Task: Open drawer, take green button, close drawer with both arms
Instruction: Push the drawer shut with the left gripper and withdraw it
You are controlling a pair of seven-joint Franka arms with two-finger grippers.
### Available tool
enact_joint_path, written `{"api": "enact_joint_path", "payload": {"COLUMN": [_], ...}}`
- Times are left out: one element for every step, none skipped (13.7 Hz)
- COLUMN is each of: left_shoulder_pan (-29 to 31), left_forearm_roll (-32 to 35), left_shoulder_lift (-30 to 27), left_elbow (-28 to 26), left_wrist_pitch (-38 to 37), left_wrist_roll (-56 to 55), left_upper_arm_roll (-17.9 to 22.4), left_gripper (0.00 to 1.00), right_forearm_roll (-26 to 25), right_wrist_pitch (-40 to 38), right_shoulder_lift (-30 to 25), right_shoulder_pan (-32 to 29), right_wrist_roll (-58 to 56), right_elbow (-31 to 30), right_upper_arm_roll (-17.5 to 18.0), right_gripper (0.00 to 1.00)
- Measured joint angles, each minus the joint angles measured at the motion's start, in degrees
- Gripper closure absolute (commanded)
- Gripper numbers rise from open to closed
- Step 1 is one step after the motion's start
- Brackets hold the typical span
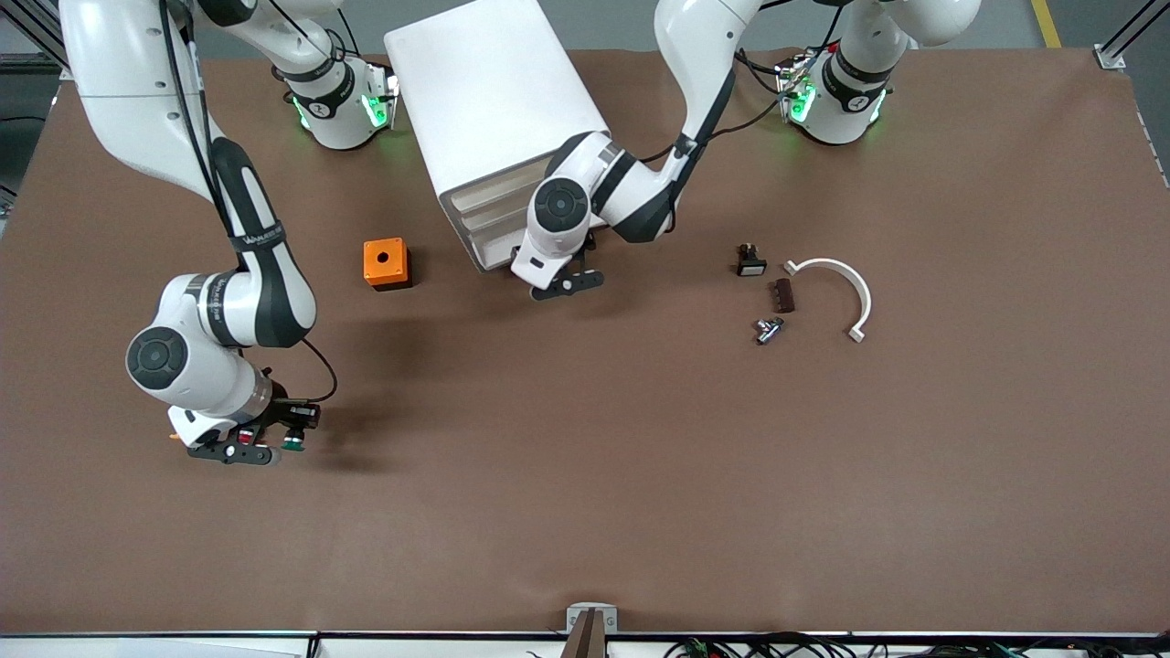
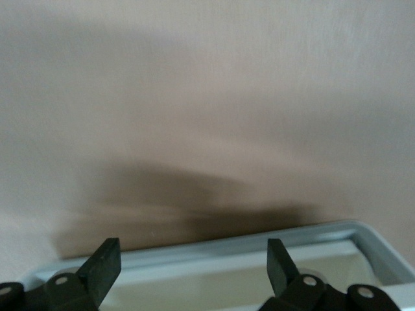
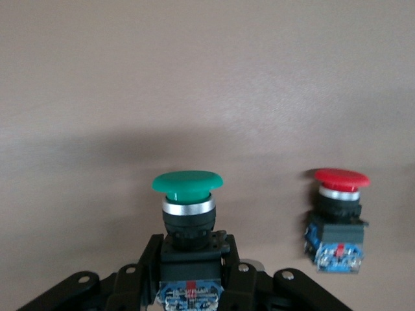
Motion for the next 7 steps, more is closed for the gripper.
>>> {"api": "enact_joint_path", "payload": {"left_shoulder_pan": [-0.1, -0.1, -0.1, 0.0, 0.0, 0.0, 0.0], "left_forearm_roll": [0.0, 0.0, 0.0, 0.0, 0.0, 0.0, 0.0], "left_shoulder_lift": [0.0, 0.0, 0.0, 0.0, 0.0, 0.0, 0.0], "left_elbow": [0.0, -0.1, -0.2, -0.3, -0.5, -0.5, -0.5], "left_wrist_pitch": [0.0, 0.0, 0.0, 0.0, 0.0, 0.0, 0.0], "left_wrist_roll": [-1.3, -2.3, -3.1, -3.9, -5.2, -6.5, -7.4], "left_upper_arm_roll": [-0.7, -1.4, -1.8, -2.3, -2.7, -2.9, -2.9], "left_gripper": [0.01, 0.01, 0.01, 0.01, 0.01, 0.01, 0.0], "right_forearm_roll": [0.0, 0.0, 0.0, 0.0, 0.0, 0.0, 0.0], "right_wrist_pitch": [0.8, 1.4, 1.8, 2.0, 2.1, 2.1, 2.1], "right_shoulder_lift": [0.8, 1.5, 2.1, 2.5, 2.7, 2.9, 3.1], "right_shoulder_pan": [-0.4, -0.5, -0.6, -0.5, -0.5, -0.5, -0.6], "right_wrist_roll": [-0.7, -0.9, -1.0, -1.0, -0.9, -0.9, -0.9], "right_elbow": [0.0, 0.0, 0.0, 0.1, 0.1, 0.1, 0.1], "right_upper_arm_roll": [0.0, 0.0, 0.1, 0.1, 0.2, 0.2, 0.2], "right_gripper": [1.0, 1.0, 1.0, 1.0, 1.0, 1.0, 1.0]}}
